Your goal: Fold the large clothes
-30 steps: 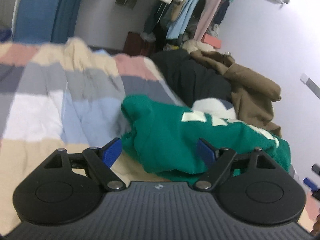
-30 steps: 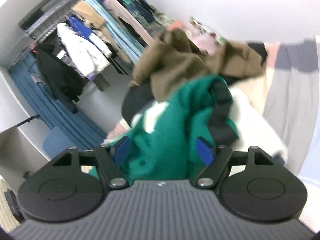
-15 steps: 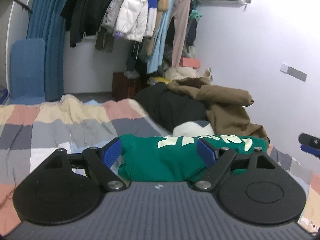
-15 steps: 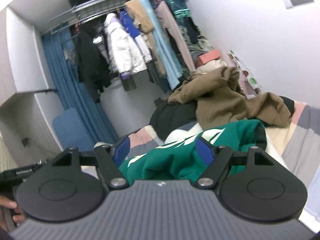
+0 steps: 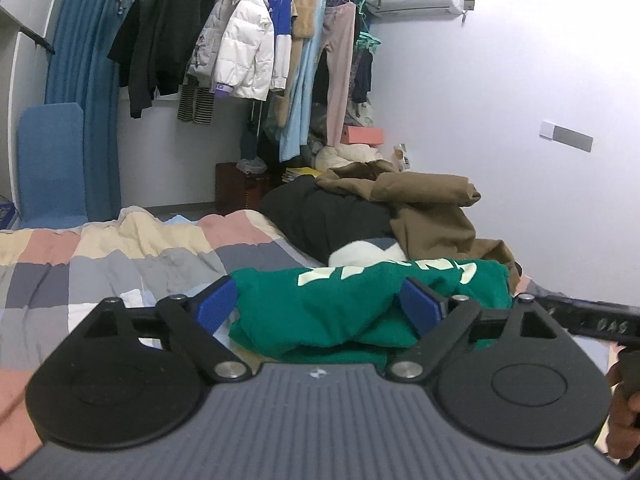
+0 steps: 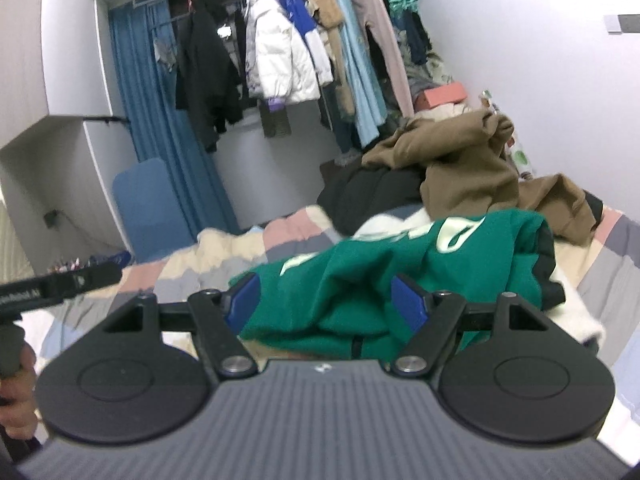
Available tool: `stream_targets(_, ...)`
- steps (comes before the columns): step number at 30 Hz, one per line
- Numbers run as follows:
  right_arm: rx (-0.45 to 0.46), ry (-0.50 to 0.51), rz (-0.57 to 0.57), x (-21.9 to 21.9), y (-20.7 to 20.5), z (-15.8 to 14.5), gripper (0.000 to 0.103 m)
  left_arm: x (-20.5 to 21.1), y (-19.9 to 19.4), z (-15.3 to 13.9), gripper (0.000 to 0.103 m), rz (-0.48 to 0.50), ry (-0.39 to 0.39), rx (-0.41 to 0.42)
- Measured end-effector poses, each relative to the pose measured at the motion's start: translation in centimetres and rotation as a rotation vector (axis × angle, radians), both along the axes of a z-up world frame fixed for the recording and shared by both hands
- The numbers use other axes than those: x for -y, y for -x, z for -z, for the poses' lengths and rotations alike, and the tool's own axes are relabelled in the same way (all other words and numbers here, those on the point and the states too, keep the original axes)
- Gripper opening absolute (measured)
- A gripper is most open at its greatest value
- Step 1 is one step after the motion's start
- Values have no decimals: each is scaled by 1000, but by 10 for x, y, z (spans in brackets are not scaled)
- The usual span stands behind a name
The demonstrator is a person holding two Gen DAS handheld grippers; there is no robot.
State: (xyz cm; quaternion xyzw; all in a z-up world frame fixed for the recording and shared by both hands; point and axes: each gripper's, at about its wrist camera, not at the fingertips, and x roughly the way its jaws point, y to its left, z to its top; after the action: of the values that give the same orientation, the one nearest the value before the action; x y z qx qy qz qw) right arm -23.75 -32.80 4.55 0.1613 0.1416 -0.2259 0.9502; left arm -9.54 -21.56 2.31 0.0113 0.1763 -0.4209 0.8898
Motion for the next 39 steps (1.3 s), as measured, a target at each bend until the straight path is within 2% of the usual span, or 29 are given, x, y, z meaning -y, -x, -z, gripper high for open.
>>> stream_targets(6, -49, -1, 1, -12, 0, 11, 75, 4, 15, 2, 100, 16, -42, 33)
stream_targets(18, -75, 5, 43, -13, 7, 14, 75, 14, 20, 9, 102, -7, -98, 33)
stream_targets(38, -89, 40, 58, -16, 7, 6, 76, 10, 18, 7, 103, -43, -88, 21)
stream_targets(39, -95, 47, 65, -17, 7, 5, 83, 9, 18, 7, 103, -45, -88, 20)
